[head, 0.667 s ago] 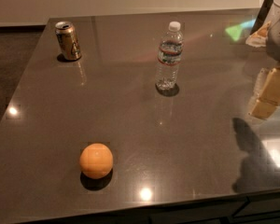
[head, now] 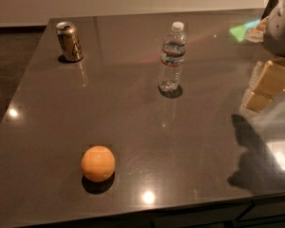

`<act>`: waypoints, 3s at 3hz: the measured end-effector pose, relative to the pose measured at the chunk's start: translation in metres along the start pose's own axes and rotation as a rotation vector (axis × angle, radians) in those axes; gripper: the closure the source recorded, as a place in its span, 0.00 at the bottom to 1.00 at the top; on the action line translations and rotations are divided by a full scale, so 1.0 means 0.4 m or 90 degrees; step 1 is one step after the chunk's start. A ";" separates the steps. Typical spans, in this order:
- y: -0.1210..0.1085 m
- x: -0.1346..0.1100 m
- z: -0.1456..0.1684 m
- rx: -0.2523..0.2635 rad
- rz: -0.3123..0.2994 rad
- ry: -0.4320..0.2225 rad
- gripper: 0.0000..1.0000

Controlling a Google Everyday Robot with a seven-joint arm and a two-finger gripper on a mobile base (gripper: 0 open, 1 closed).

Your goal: Pick water bottle

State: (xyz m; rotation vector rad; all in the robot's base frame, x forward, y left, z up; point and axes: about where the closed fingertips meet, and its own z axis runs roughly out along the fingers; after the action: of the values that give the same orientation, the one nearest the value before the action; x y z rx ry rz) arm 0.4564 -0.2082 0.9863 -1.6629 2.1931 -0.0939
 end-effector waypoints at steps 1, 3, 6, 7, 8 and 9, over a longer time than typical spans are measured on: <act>-0.047 -0.037 0.021 0.013 0.016 -0.035 0.00; -0.140 -0.114 0.091 0.027 0.060 -0.110 0.00; -0.214 -0.241 0.214 0.022 0.125 -0.197 0.00; -0.222 -0.287 0.245 0.016 0.137 -0.226 0.00; -0.234 -0.327 0.264 0.016 0.146 -0.254 0.00; -0.257 -0.347 0.280 0.024 0.161 -0.278 0.00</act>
Offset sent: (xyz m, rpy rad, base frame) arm 0.0775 0.0328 -0.0021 0.1911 -0.0919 -0.0368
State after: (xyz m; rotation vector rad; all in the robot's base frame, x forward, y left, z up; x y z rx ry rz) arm 0.6195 -0.0887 0.9481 -1.2309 2.0226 0.2696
